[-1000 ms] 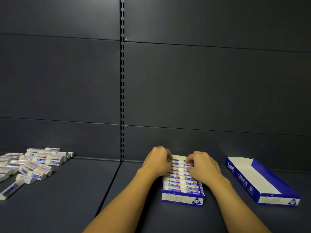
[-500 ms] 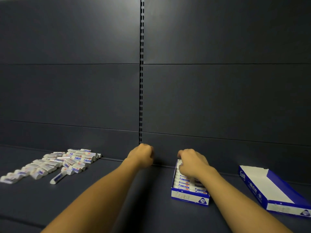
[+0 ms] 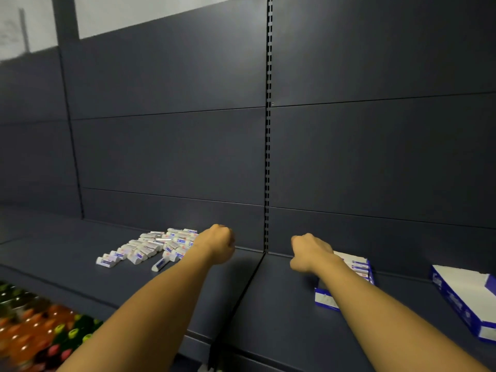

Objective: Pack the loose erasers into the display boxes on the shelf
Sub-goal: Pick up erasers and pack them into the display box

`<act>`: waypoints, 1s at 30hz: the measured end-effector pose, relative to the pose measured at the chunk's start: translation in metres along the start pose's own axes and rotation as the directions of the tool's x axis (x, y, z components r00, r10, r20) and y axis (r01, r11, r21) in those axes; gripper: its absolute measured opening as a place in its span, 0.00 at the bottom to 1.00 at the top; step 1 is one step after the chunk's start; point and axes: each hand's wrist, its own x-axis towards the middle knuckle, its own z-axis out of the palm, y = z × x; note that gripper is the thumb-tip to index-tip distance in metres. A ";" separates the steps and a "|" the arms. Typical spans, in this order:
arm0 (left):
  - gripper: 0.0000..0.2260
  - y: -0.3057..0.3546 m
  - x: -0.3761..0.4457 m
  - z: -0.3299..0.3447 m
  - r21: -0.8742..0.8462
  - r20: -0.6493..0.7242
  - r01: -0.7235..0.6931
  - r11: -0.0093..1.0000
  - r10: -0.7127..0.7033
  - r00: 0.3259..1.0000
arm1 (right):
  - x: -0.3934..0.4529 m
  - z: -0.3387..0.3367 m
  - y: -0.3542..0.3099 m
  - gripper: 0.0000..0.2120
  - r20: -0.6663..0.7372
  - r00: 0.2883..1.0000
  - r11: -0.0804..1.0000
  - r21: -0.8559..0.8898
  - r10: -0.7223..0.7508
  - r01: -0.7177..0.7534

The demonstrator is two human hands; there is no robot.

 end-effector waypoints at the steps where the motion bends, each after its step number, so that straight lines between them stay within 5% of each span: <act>1: 0.12 -0.009 -0.003 -0.002 0.000 -0.009 0.003 1.000 -0.003 1.000 | -0.001 0.000 -0.009 0.10 0.001 1.000 1.000 0.003 0.003 -0.003; 18: 0.14 -0.168 -0.057 -0.023 -0.048 0.008 -0.071 0.996 0.072 0.997 | -0.011 0.019 -0.212 0.14 -0.041 0.998 0.997 0.067 0.042 -0.039; 30: 0.13 -0.246 -0.033 -0.005 -0.113 0.007 -0.040 0.993 0.041 0.999 | 0.038 0.028 -0.263 0.16 -0.052 0.997 0.997 0.050 0.060 -0.057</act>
